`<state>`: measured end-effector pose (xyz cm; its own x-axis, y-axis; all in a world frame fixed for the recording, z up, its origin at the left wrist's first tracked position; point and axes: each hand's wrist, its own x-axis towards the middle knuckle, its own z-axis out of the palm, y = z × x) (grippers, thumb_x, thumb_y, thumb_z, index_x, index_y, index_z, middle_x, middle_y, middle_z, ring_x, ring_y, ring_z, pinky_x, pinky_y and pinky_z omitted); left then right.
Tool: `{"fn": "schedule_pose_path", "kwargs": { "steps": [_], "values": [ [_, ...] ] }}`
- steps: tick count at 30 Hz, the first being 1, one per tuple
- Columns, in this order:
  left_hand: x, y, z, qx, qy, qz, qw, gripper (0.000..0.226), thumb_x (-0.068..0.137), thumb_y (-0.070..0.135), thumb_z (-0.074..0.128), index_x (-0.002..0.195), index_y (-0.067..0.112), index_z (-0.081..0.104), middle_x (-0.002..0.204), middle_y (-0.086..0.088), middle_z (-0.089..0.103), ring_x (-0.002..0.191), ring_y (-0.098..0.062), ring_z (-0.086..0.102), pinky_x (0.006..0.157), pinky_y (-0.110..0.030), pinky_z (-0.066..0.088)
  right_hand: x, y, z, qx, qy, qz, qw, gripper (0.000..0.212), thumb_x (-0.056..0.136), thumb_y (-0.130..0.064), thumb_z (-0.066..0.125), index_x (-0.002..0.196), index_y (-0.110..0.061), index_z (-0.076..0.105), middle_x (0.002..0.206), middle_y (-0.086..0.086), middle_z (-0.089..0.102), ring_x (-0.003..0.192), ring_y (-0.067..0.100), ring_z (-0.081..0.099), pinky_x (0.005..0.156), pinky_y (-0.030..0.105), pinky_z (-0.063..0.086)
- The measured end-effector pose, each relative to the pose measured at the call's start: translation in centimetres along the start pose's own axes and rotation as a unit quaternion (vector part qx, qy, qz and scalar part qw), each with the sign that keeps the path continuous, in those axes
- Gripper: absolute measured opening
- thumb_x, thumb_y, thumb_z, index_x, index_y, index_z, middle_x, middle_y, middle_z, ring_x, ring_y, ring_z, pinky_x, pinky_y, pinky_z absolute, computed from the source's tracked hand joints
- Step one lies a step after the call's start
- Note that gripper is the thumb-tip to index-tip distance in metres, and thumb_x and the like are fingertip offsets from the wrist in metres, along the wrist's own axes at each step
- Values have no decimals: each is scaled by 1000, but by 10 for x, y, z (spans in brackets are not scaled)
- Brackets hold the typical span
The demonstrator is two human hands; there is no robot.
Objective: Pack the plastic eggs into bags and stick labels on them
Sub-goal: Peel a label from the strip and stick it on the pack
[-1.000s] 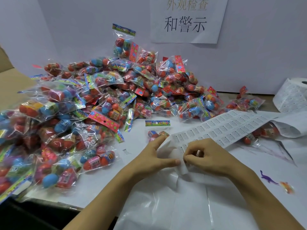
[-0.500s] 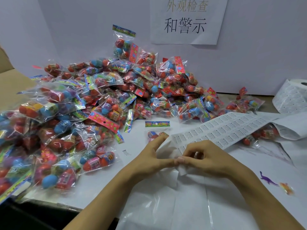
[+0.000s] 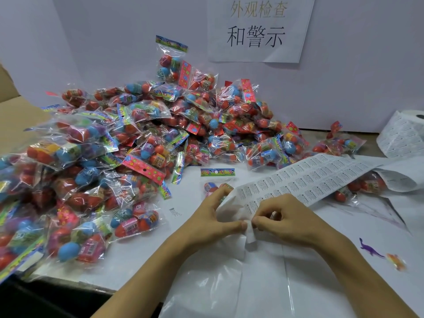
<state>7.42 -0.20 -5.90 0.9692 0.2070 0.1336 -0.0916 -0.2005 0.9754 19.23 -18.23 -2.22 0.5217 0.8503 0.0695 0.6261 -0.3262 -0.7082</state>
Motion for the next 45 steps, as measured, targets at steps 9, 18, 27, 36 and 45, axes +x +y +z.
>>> {"fn": "schedule_pose_path", "kwargs": {
  "steps": [9,18,27,36,45],
  "values": [
    [-1,1,2,24,-4,8,1000,44,80,23,83,116,16,58,115,6,71,111,-19,68,96,-42,57,-1,1,-1,19,-36,3,999,15,85,-34,80,72,-26,79,65,-11,69,58,-3,54,58,13,40],
    [-1,2,0,48,-3,11,999,44,82,21,80,120,17,57,121,12,67,116,-18,64,99,-39,55,-1,-2,0,-5,-22,16,1000,21,84,-19,75,64,-27,76,62,-11,68,57,-4,54,57,12,39],
    [-1,2,-1,1,10,-8,1000,43,81,5,75,117,16,57,113,14,72,103,-4,68,88,-26,58,1,-1,4,34,-8,15,999,23,87,-37,77,71,-21,79,68,-5,73,63,5,60,60,15,41],
    [-2,4,-1,-53,13,-19,998,43,74,3,70,114,13,57,101,2,75,89,-12,68,80,-27,57,-1,-5,-5,115,-60,13,992,21,93,-21,72,74,-25,76,70,-7,70,71,3,62,72,26,48],
    [-3,8,0,-55,4,-17,998,47,71,7,70,116,11,57,101,6,74,93,-12,67,84,-29,55,-3,-9,-4,108,-44,18,993,16,92,-10,70,78,-10,78,73,3,71,71,9,62,77,44,52]
  ]
}}
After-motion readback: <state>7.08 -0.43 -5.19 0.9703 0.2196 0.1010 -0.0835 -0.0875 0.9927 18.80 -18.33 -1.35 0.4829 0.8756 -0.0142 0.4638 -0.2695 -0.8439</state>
